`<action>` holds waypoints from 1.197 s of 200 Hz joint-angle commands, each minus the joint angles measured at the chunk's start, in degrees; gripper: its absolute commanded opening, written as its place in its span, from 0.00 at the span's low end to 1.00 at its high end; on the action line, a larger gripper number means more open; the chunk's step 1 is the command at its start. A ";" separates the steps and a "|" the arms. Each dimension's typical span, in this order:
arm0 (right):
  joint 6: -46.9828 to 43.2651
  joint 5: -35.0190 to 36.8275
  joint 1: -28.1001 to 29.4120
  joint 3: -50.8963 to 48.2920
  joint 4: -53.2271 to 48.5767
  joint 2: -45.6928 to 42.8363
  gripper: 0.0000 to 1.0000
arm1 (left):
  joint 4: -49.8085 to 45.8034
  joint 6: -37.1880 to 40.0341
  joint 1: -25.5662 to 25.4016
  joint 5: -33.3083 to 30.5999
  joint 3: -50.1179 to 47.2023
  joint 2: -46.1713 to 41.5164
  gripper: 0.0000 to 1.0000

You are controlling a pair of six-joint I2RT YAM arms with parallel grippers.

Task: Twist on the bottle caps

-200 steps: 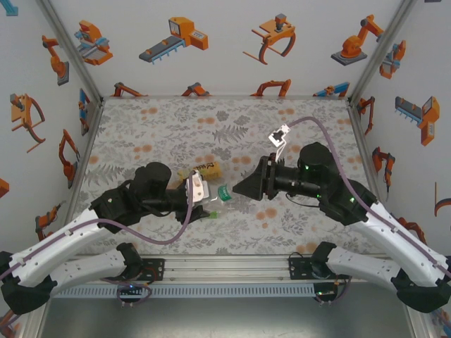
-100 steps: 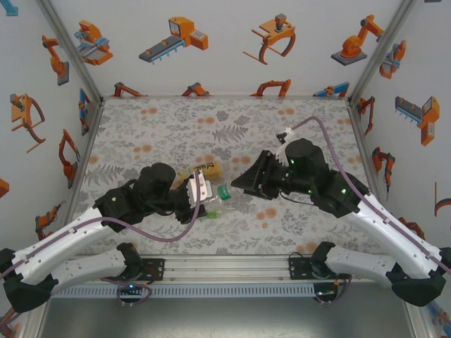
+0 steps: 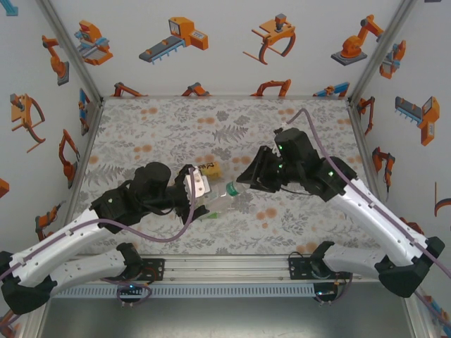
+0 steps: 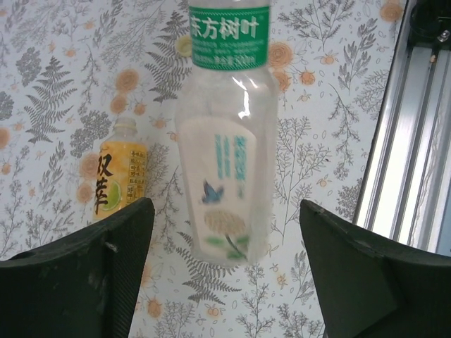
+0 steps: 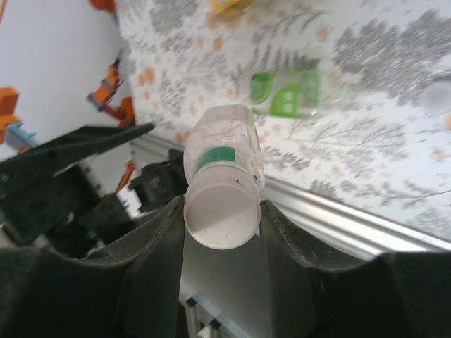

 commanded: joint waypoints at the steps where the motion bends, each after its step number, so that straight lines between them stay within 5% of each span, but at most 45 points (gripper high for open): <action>1: -9.96 0.63 -5.09 4.63 -4.50 2.86 0.00 | 1.77 -1.19 0.02 -1.61 -1.06 -2.05 0.77; 96: -42.90 17.36 -19.22 36.77 -16.24 31.23 0.00 | 2.49 -3.81 0.06 -6.95 -4.48 -3.66 0.77; 166: -48.80 15.73 -25.35 55.36 -17.43 49.73 0.00 | 3.46 -5.79 0.10 -8.06 -6.49 -3.86 0.77; 239: -52.00 16.40 -27.32 62.05 -18.19 56.72 0.00 | 4.50 -7.08 0.11 -7.84 -6.72 -2.01 0.77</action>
